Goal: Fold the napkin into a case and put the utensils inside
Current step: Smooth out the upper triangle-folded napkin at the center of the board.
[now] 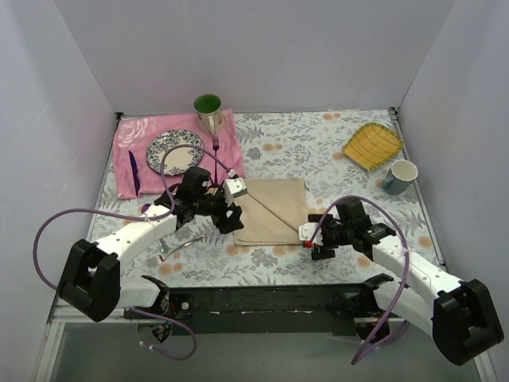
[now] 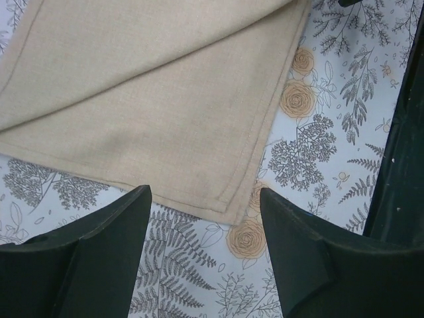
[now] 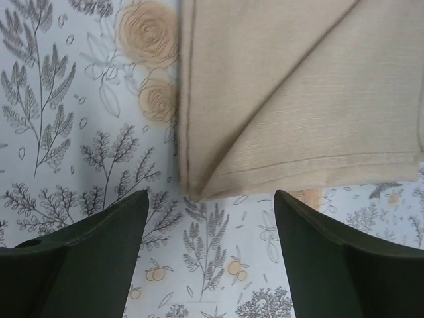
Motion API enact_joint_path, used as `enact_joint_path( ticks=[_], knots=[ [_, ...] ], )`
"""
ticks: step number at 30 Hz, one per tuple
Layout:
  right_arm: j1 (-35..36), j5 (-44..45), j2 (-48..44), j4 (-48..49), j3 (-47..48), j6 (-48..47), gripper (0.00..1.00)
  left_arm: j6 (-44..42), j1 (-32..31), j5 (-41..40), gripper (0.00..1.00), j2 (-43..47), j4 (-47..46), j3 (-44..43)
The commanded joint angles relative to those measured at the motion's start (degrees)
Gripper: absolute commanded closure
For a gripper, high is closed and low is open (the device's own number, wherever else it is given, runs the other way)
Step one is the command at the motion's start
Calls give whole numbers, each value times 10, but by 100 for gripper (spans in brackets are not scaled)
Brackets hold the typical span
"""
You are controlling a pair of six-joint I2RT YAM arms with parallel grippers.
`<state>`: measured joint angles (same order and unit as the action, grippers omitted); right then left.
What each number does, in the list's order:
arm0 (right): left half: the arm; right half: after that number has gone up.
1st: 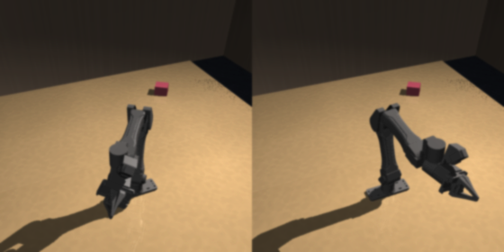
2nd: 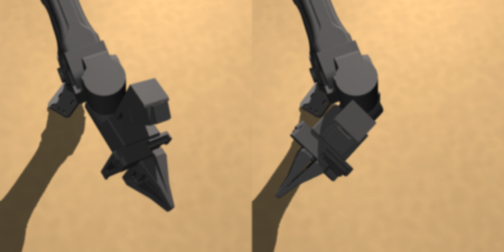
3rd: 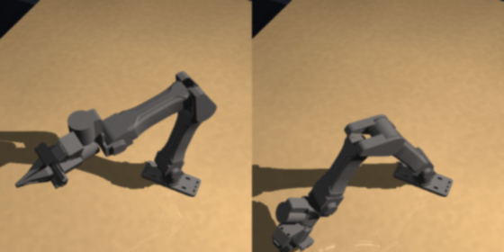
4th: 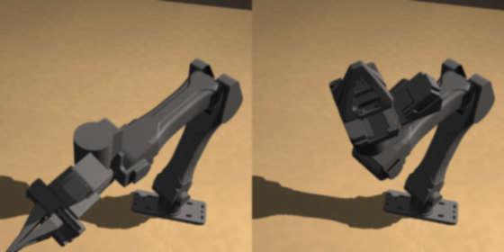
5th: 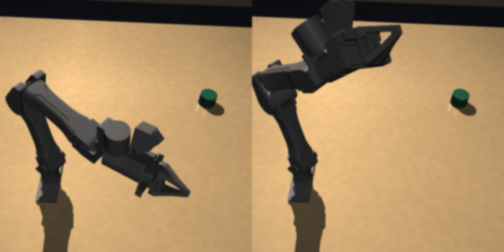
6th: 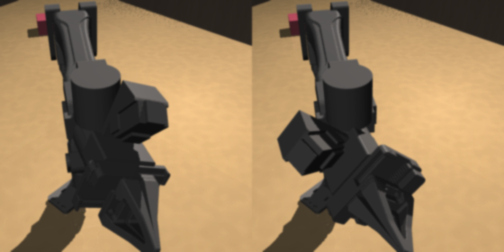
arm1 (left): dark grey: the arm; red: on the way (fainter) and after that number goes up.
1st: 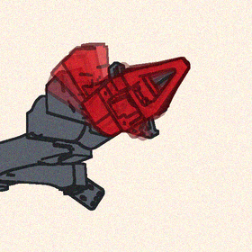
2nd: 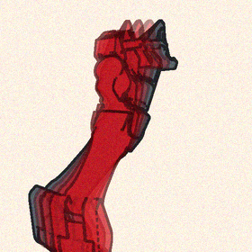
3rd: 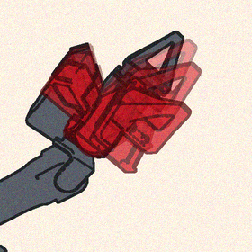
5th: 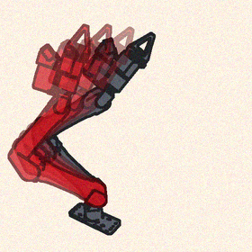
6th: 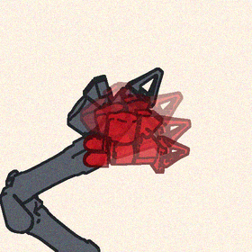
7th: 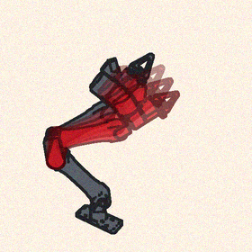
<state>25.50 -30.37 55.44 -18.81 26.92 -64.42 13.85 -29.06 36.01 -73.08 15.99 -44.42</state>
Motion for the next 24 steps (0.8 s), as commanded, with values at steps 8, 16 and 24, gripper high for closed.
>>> enact_joint_path(
  ticks=[8, 16, 24],
  knots=[
    [50, 61, -10, 102, -70, -129, 21, 28, -1, -8, 34, 5, -3, 24],
    [62, 34, -8, 66, -71, -163, 45, 26, -1, -10, 34, -4, -5, 21],
    [70, 44, 39, 69, -68, -160, 52, 16, -1, -10, 35, -7, -1, 22]
  ],
)
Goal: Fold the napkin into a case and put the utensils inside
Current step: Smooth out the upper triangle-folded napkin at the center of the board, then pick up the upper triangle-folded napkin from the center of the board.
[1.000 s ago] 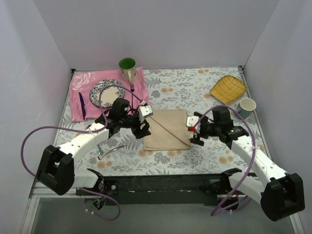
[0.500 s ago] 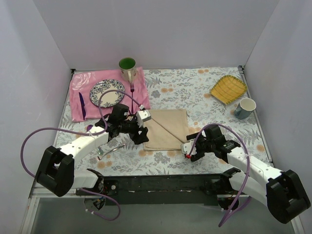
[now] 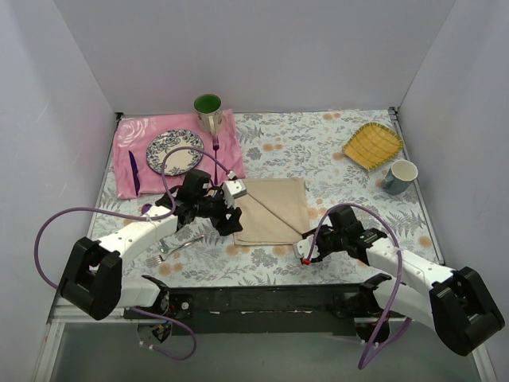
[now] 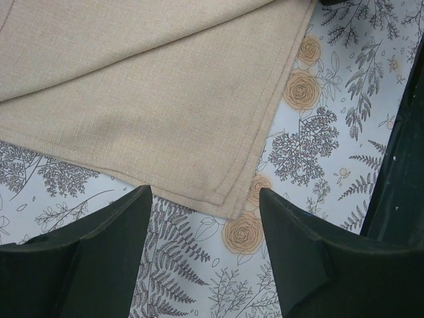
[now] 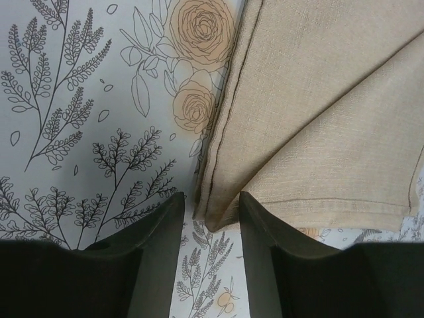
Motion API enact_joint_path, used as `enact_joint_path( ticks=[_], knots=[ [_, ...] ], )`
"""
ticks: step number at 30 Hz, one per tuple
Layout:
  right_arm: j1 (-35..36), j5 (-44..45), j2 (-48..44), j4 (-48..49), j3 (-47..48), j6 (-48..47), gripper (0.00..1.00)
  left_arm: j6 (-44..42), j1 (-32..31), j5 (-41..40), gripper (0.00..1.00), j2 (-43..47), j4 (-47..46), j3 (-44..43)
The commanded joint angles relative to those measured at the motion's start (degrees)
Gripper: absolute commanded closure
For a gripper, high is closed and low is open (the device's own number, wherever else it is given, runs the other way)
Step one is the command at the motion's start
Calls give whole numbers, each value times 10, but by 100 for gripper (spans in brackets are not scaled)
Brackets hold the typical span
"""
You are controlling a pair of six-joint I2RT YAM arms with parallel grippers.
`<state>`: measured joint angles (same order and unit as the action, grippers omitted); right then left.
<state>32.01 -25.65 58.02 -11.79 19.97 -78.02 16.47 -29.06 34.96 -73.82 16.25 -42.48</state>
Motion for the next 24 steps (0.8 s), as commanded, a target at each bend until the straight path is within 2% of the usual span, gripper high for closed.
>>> enact_joint_path(
  ticks=[1, 5, 13, 14, 15, 17, 21, 24],
  knots=[
    [4, -2, 17, -7, 3, -25, 52, -13, -1, -1, 35, 0, -2, 4],
    [5, 5, 22, -15, 2, -25, 50, -19, -1, 5, 35, -8, -2, -2],
    [6, 32, 60, -4, 7, -6, 63, -39, -1, 12, 36, -12, 0, -2],
    [5, 34, 61, -4, 10, -3, 62, -41, -1, 13, 36, -11, -1, -1],
    [5, 36, 57, -4, 11, 1, 53, -42, 0, 13, 36, -11, -1, -1],
    [5, 37, 43, -7, 11, 1, 47, -42, -1, 14, 36, -11, 1, -1],
    [5, 40, -16, -27, -6, -15, 47, -41, -1, 14, 36, -10, 2, 1],
    [6, 46, -27, -37, -19, -26, 48, -40, -1, 17, 36, -10, 0, 4]
  ],
)
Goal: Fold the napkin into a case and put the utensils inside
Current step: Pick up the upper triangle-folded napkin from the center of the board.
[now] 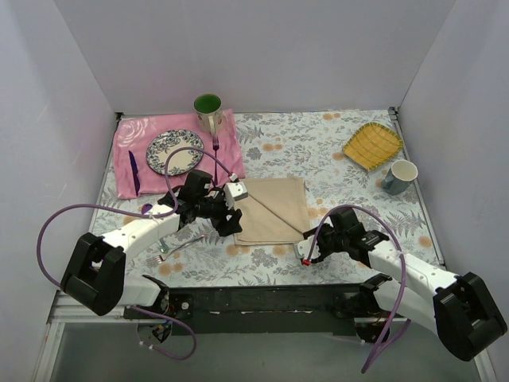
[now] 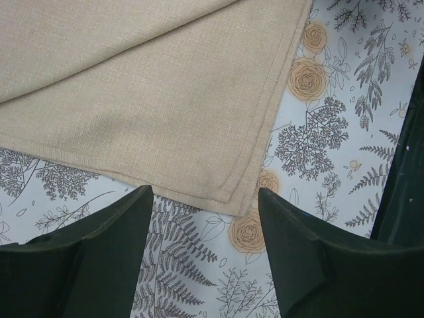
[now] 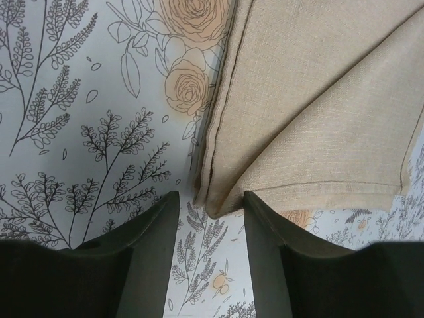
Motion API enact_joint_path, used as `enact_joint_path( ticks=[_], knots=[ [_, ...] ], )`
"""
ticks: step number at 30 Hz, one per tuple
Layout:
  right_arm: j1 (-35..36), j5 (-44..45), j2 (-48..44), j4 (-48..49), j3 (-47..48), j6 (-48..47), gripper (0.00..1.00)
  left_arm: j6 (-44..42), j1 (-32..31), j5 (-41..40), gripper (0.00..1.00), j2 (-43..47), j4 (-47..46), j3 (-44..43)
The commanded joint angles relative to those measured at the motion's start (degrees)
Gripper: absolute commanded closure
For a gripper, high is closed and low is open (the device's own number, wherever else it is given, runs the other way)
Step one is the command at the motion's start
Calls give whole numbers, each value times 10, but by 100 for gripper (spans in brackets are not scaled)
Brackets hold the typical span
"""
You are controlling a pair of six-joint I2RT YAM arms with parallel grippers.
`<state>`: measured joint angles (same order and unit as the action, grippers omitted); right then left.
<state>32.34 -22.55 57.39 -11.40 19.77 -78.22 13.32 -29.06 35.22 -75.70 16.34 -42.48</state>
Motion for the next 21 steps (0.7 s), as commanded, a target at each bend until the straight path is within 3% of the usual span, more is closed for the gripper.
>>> enact_joint_path(
  ticks=[1, 5, 11, 12, 14, 15, 21],
  knots=[
    [2, 15, -20, -35, -20, -25, 47, -8, -1, 15, 36, 9, -2, 4],
    [3, 14, 4, -14, -18, -5, 47, -7, -1, 12, 36, 8, -3, 6],
    [3, 30, 49, 11, -15, -1, 62, -7, -1, 13, 36, 6, -5, 7],
    [3, 30, 51, 20, -17, -3, 73, -8, -1, 13, 36, 6, -4, 7],
    [2, 30, 53, 30, -21, -2, 84, -10, -1, 13, 37, 5, -4, 8],
    [3, 31, 55, 36, -20, 0, 97, -12, -1, 15, 37, 6, -4, 9],
    [3, 19, 36, 30, 10, 32, 99, -81, -41, -14, 37, 46, -7, 63]
  ],
)
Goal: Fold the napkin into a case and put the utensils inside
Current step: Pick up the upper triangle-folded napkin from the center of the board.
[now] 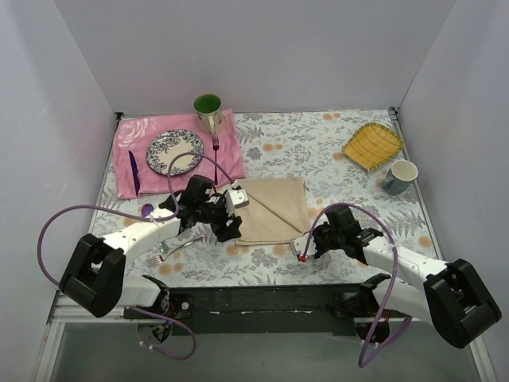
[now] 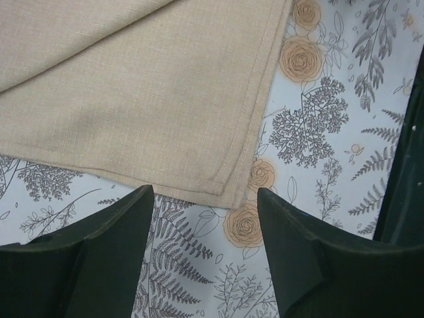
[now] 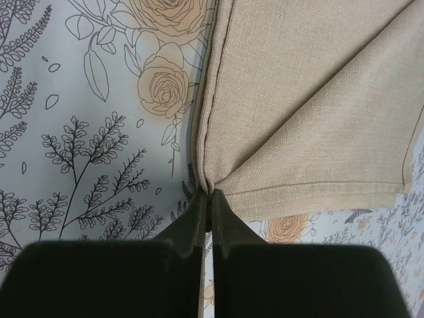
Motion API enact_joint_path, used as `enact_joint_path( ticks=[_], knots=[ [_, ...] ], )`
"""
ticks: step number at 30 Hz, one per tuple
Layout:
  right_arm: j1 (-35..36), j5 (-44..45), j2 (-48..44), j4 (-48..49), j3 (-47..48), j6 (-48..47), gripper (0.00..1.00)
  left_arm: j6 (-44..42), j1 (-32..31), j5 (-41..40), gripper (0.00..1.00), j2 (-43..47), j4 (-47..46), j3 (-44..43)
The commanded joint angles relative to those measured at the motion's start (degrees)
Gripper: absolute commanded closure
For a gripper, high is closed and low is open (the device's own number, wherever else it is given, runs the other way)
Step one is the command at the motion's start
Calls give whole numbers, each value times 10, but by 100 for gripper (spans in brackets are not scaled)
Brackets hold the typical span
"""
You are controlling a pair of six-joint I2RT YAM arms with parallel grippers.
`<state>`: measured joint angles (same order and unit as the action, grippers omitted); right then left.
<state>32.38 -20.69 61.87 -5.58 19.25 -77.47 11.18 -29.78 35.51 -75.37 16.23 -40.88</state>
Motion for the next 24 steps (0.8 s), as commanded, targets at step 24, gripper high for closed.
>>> enact_joint_path(
  ticks=[24],
  knots=[
    [1, -27, -50, -81, 93, 122, 99, -227, -161, -146, 55, 59, -255, 212]
  ],
)
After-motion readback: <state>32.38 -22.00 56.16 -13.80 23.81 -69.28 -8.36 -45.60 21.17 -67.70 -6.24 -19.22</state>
